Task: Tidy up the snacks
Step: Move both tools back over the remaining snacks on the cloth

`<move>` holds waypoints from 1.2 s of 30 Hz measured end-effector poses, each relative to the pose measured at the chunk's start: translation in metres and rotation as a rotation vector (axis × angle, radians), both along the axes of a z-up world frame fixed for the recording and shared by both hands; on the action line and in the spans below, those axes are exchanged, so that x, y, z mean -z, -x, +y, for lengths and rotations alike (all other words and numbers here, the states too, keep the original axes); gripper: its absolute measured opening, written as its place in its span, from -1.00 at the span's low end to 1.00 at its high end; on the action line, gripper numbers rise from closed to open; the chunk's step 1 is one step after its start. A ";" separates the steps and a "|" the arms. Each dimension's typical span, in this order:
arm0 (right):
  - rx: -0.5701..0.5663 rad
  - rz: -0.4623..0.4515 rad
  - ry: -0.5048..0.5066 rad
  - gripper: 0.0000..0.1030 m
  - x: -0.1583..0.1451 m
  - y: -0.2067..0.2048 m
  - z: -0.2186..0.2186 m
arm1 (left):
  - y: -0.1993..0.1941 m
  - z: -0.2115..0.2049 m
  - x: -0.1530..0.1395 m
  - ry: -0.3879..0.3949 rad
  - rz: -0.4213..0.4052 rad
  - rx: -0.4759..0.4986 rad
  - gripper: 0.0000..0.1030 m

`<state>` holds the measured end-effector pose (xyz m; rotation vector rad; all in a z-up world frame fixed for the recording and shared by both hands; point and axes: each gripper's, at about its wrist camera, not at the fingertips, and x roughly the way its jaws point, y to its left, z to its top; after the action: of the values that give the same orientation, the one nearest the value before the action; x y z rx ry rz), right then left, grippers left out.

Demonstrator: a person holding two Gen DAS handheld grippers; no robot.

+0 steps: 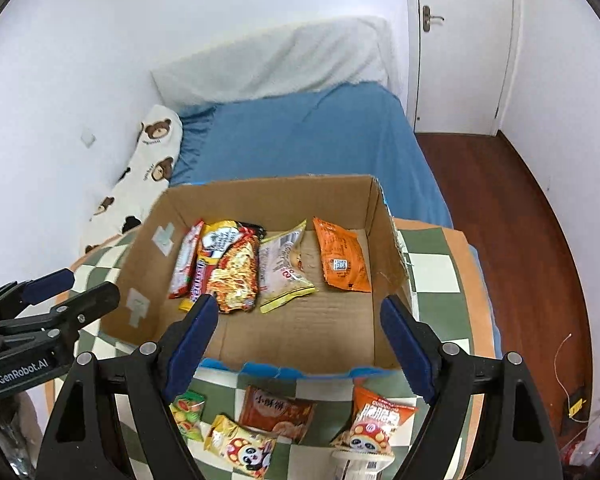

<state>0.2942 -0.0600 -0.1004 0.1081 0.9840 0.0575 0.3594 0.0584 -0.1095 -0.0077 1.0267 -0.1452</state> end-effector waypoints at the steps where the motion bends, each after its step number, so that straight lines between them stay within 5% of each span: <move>1: 0.001 -0.007 -0.003 0.66 -0.004 0.005 0.000 | 0.005 0.000 -0.003 0.001 -0.007 0.002 0.53; 10: 0.015 0.001 -0.064 0.66 -0.014 0.061 -0.004 | 0.055 0.007 -0.002 0.018 0.009 -0.020 0.53; 15: 0.052 0.114 -0.101 0.66 0.023 0.092 -0.016 | 0.080 0.010 0.046 -0.020 0.136 -0.046 0.53; 20: 0.144 0.242 -0.119 0.66 0.086 0.115 -0.043 | 0.093 0.007 0.128 0.106 0.400 -0.093 0.53; 26: 0.244 0.395 -0.128 0.66 0.164 0.135 -0.076 | 0.084 0.003 0.205 0.365 0.661 -0.251 0.50; 32: 0.278 0.438 -0.114 0.66 0.198 0.143 -0.083 | 0.067 -0.001 0.240 0.519 0.764 -0.450 0.50; 36: 0.288 0.453 -0.111 0.66 0.211 0.145 -0.083 | 0.064 -0.011 0.257 0.493 0.795 -0.508 0.50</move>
<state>0.1496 -0.1425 -0.3119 0.3757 1.4083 -0.1848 0.2956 0.0471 -0.3662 -0.8247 1.7186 0.0856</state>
